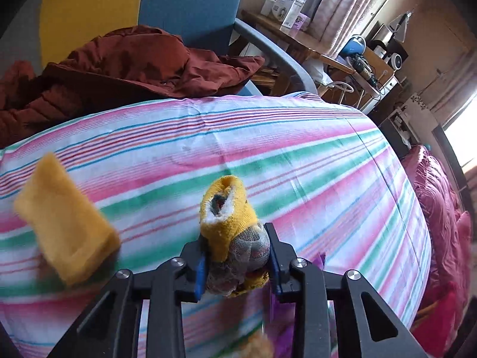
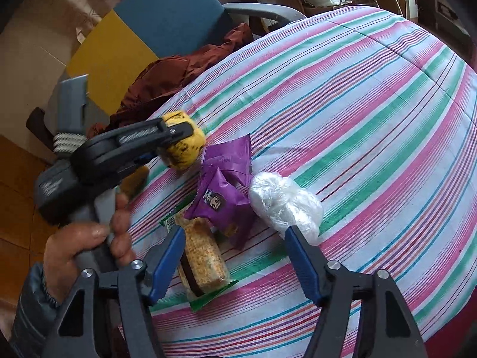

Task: Organize objects
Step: 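Grasp the purple snack bag with the right gripper while the left lifts the plush toy, then carry the plush toy and purple bag into the gold tray and release both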

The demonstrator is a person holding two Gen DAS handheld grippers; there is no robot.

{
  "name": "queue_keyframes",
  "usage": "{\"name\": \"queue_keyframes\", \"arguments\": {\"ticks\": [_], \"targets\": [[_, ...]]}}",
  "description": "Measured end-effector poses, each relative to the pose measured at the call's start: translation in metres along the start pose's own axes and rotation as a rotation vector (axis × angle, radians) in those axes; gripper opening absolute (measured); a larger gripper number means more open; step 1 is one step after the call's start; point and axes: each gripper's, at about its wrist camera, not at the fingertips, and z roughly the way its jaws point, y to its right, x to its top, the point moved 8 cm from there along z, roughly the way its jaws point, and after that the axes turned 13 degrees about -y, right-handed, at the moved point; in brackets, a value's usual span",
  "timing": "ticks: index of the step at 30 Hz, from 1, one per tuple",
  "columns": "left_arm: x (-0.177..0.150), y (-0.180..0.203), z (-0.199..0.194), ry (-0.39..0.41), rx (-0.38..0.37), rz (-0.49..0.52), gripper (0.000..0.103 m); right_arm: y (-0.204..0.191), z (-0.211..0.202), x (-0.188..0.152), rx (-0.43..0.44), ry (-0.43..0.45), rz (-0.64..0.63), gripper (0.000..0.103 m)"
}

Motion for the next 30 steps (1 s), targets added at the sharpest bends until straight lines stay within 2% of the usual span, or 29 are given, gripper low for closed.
{"name": "queue_keyframes", "arguments": {"ticks": [5,8,10,13,16,17,18,19,21,24,30], "targets": [[-0.041,-0.021,-0.052,0.042,-0.038,-0.044,0.033,-0.009,0.007,-0.002,-0.066,-0.019,-0.067,0.066],[-0.075,-0.037,-0.084,0.073,-0.025,-0.059,0.033,-0.027,0.01,-0.002,-0.104,-0.026,-0.159,0.062],[-0.095,-0.047,-0.099,0.089,-0.027,-0.075,0.033,-0.038,0.011,0.005,-0.169,-0.007,-0.229,0.062],[-0.129,-0.054,-0.121,0.109,-0.033,-0.075,0.034,-0.049,0.022,0.017,-0.327,0.019,-0.365,0.062],[-0.161,-0.057,-0.14,0.119,-0.04,-0.067,0.034,-0.037,0.041,0.026,-0.442,-0.001,-0.413,0.062],[-0.172,-0.057,-0.145,0.122,-0.042,-0.065,0.034,-0.03,0.049,0.027,-0.446,-0.031,-0.398,0.062],[-0.178,-0.058,-0.148,0.124,-0.043,-0.066,0.034,-0.024,0.055,0.028,-0.437,-0.062,-0.384,0.054],[-0.186,-0.06,-0.153,0.127,-0.045,-0.068,0.035,-0.021,0.058,0.027,-0.43,-0.079,-0.378,0.039],[-0.201,-0.065,-0.162,0.142,-0.048,-0.078,0.035,-0.019,0.053,0.03,-0.419,-0.048,-0.376,0.039],[-0.22,-0.074,-0.173,0.167,-0.048,-0.107,0.035,-0.02,0.044,0.031,-0.341,-0.025,-0.352,0.037],[-0.254,-0.088,-0.196,0.219,-0.017,-0.15,0.035,-0.027,0.03,0.03,-0.258,0.012,-0.362,0.037]]}}
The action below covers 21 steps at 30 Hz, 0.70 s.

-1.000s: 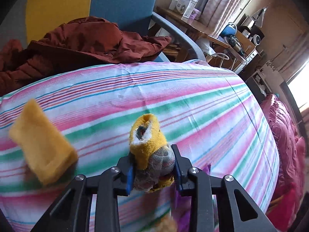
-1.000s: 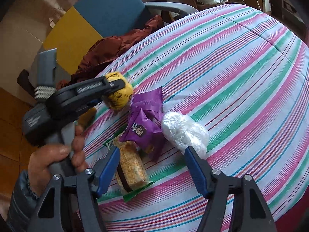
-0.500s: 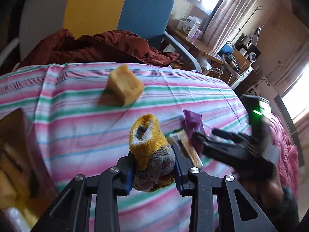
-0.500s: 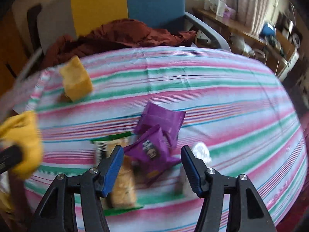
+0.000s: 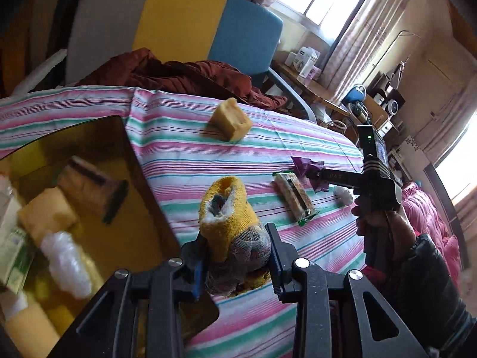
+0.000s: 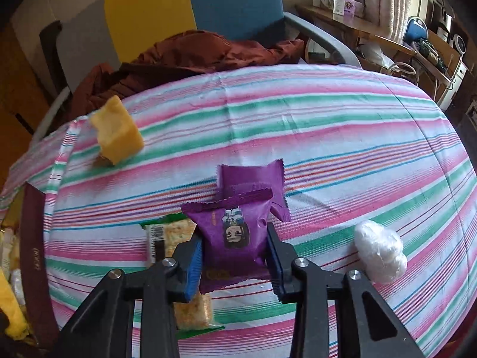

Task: Organize objects
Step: 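Carry the plush toy and purple bag into the gold tray and release both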

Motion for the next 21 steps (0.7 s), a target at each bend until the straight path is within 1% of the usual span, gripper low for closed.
{"name": "queue_keyframes", "arguments": {"ticks": [5,9,12,14,17,19,21], "targets": [[-0.016,-0.02,-0.028,0.049,0.04,-0.029,0.035,-0.013,-0.016,0.004,0.014,0.056,-0.017,0.037],[-0.033,-0.051,-0.058,0.091,0.083,-0.072,0.035,-0.024,-0.026,0.001,0.017,0.085,-0.031,0.037],[-0.051,-0.084,-0.081,0.12,0.135,-0.12,0.035,-0.038,-0.036,-0.004,0.024,0.102,-0.066,0.037],[-0.063,-0.108,-0.093,0.132,0.162,-0.164,0.035,-0.052,-0.042,-0.009,0.028,0.108,-0.099,0.037],[-0.08,-0.136,-0.105,0.149,0.192,-0.227,0.035,-0.08,-0.054,-0.021,0.062,0.116,-0.152,0.037],[-0.09,-0.153,-0.113,0.164,0.189,-0.267,0.035,-0.099,-0.061,-0.031,0.086,0.122,-0.188,0.037],[-0.097,-0.164,-0.119,0.179,0.189,-0.299,0.035,-0.127,-0.069,-0.045,0.13,0.122,-0.235,0.037]]}}
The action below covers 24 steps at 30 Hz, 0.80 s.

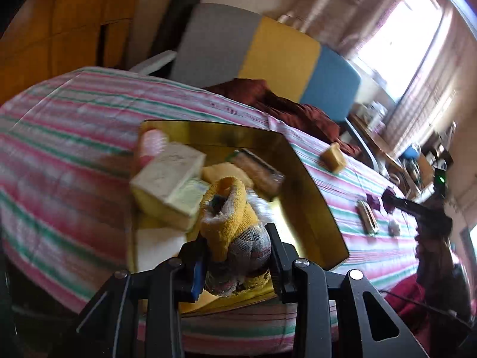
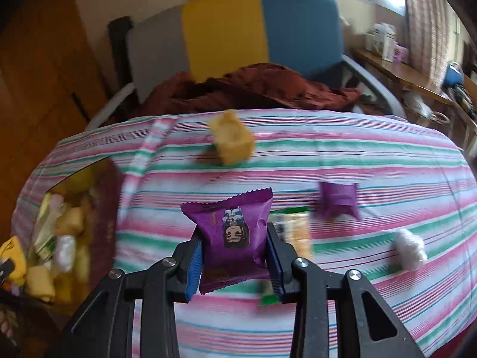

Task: Organize objects
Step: 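Carry the plush toy and purple bag into the gold tray and release both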

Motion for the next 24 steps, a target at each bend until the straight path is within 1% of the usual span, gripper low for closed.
{"name": "queue_keyframes", "arguments": {"ticks": [5,8,12,16,21,22,24], "targets": [[-0.002,-0.014,-0.004,0.017,-0.02,-0.029,0.035,-0.095,-0.01,-0.021,0.136,-0.002,-0.158,0.037],[0.001,-0.009,-0.009,0.034,-0.043,-0.019,0.035,-0.145,-0.008,-0.035,0.187,-0.015,-0.24,0.037],[0.007,-0.005,-0.013,0.045,-0.079,-0.012,0.035,-0.19,0.0,-0.05,0.236,-0.035,-0.298,0.037],[0.012,0.003,-0.004,0.032,-0.085,0.005,0.035,-0.209,0.006,-0.054,0.257,-0.053,-0.315,0.037],[0.016,0.01,0.009,0.02,-0.092,0.012,0.039,-0.216,0.013,-0.053,0.243,-0.067,-0.32,0.037],[0.017,0.011,0.012,0.017,-0.088,0.012,0.043,-0.217,0.014,-0.051,0.238,-0.068,-0.317,0.037],[0.02,0.01,0.019,0.003,-0.081,0.001,0.058,-0.216,0.018,-0.046,0.225,-0.066,-0.3,0.039]]}}
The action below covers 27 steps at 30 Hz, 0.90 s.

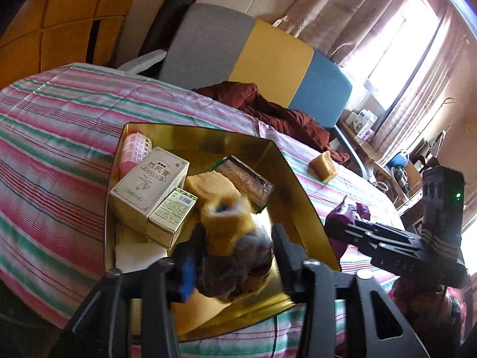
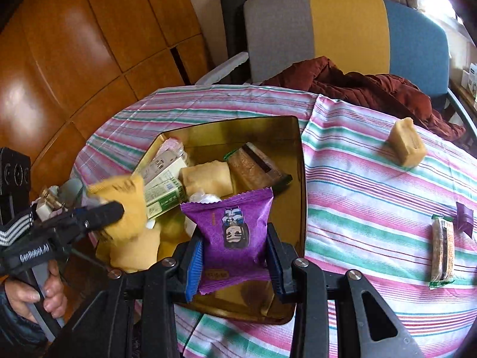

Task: Organize objects
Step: 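Carry the plush toy and purple bag into the gold tray and release both, then withdraw both open grippers from the tray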

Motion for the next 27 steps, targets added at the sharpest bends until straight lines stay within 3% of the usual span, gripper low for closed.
{"name": "queue_keyframes", "arguments": {"ticks": [1,2,3,4,12,16,27], "targets": [[0.001,-0.002,0.002,-0.001,0.006,-0.02,0.07,0.003,0.002,0.003,-0.021,0.003,0.016,0.043],[0.0,-0.004,0.002,0.002,0.003,-0.037,0.074,0.005,0.004,0.005,-0.046,0.002,0.027,0.048],[-0.001,-0.005,0.002,0.004,-0.003,-0.045,0.074,0.007,0.005,0.007,-0.062,0.002,0.034,0.056],[-0.002,-0.006,0.002,0.003,-0.007,-0.047,0.074,0.008,0.006,0.007,-0.065,0.003,0.042,0.058],[-0.013,-0.012,-0.002,0.042,0.117,0.005,0.074,0.017,0.018,-0.008,-0.025,-0.032,0.107,0.06],[-0.015,-0.008,-0.001,0.061,0.168,0.039,0.078,0.019,0.017,-0.016,-0.041,-0.026,0.125,0.067],[-0.019,0.005,-0.011,0.124,0.343,0.125,0.087,0.01,0.007,-0.024,-0.098,0.018,0.092,0.076]]}}
